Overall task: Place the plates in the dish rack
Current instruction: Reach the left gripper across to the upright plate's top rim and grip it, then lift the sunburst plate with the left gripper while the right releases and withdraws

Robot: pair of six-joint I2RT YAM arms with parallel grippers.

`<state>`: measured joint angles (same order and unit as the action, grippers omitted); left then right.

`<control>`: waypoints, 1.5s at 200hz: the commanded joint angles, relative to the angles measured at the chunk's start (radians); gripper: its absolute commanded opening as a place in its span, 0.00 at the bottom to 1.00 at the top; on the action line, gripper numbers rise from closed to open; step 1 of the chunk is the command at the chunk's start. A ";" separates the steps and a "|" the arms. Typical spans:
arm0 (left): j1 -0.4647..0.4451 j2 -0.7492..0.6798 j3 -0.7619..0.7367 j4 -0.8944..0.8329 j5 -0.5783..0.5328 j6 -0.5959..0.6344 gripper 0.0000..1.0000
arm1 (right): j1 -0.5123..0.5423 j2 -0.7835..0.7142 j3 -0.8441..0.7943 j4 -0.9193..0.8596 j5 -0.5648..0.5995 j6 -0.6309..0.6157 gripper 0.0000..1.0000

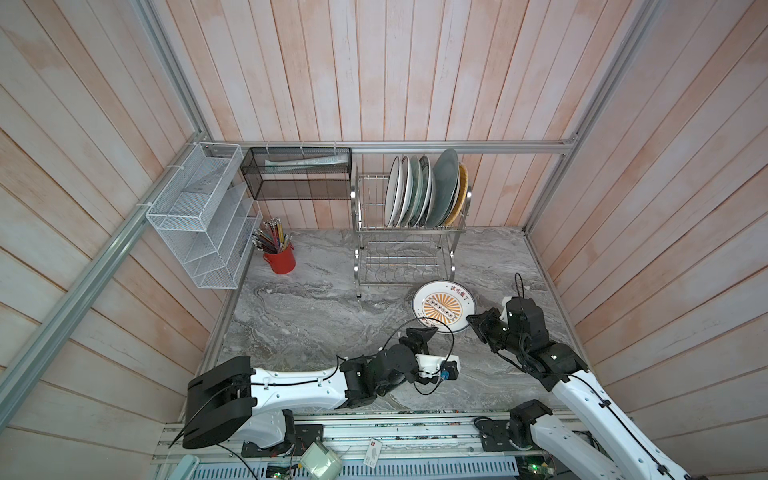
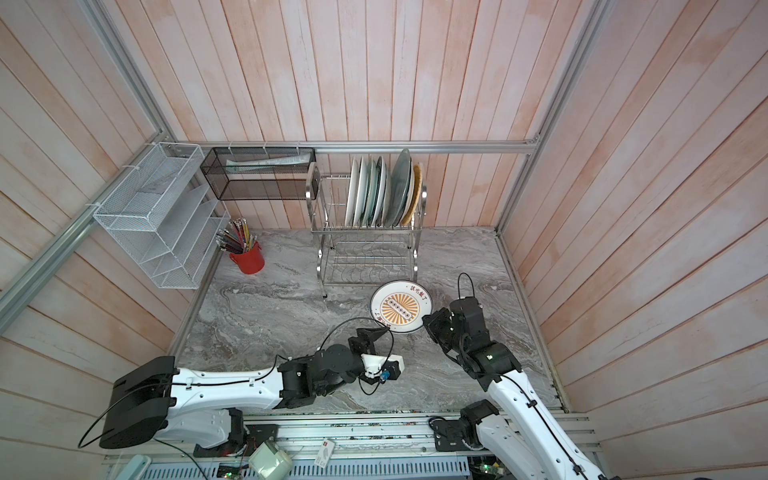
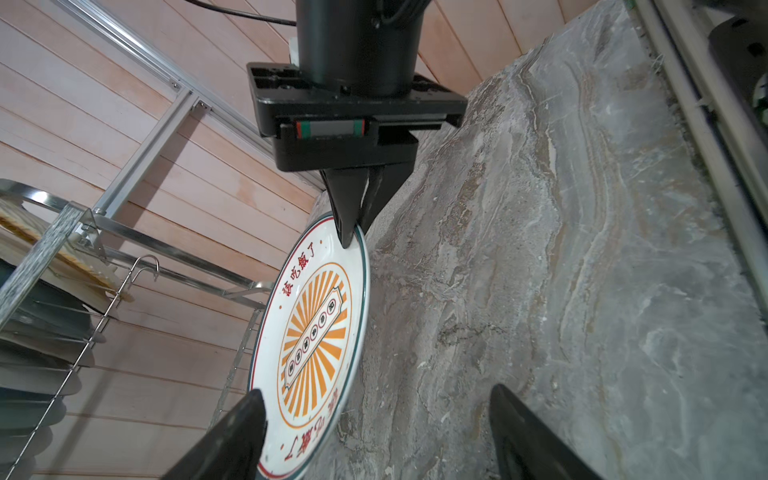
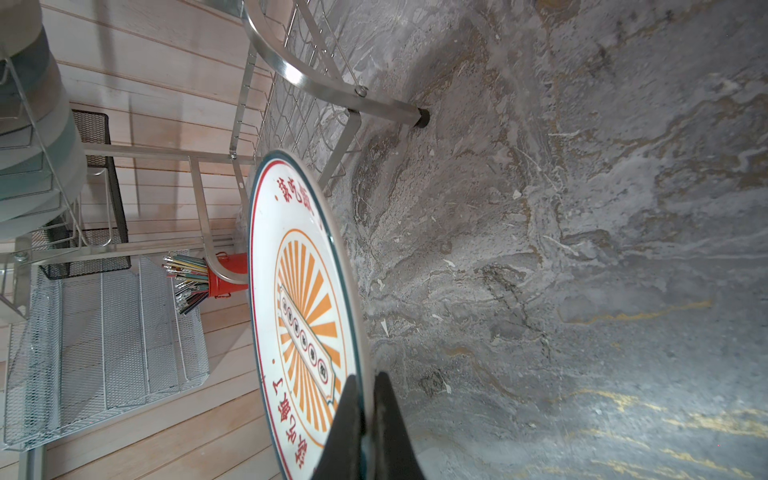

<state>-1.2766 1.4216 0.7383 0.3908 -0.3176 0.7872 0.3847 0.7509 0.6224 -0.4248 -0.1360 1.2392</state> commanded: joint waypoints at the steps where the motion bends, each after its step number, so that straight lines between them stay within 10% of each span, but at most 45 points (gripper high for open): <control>1: -0.001 0.064 0.060 0.062 -0.069 0.117 0.79 | 0.006 -0.016 -0.005 0.018 -0.016 0.017 0.00; 93: 0.023 0.309 0.229 0.084 -0.137 0.141 0.44 | 0.005 -0.054 -0.017 0.000 -0.022 0.016 0.00; 153: 0.037 0.413 0.309 0.128 -0.274 0.138 0.00 | 0.006 -0.086 -0.035 -0.009 -0.028 0.019 0.00; 224: 0.022 0.335 0.270 0.163 -0.222 0.103 0.00 | 0.007 -0.091 -0.036 -0.003 -0.045 0.012 0.00; 265: 0.013 0.268 0.217 0.149 -0.189 0.059 0.00 | 0.007 -0.094 -0.042 0.043 -0.068 -0.006 0.50; 289: 0.000 0.215 0.182 0.121 -0.171 0.025 0.00 | 0.006 -0.082 0.000 0.048 -0.033 -0.046 0.97; 300: -0.006 0.184 0.166 0.095 -0.155 0.001 0.00 | 0.007 -0.070 0.033 0.039 0.001 -0.068 0.98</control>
<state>-1.2667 1.6779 0.9352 0.4858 -0.5098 0.8543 0.3859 0.6678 0.5911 -0.3927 -0.1799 1.2221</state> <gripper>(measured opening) 0.095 0.945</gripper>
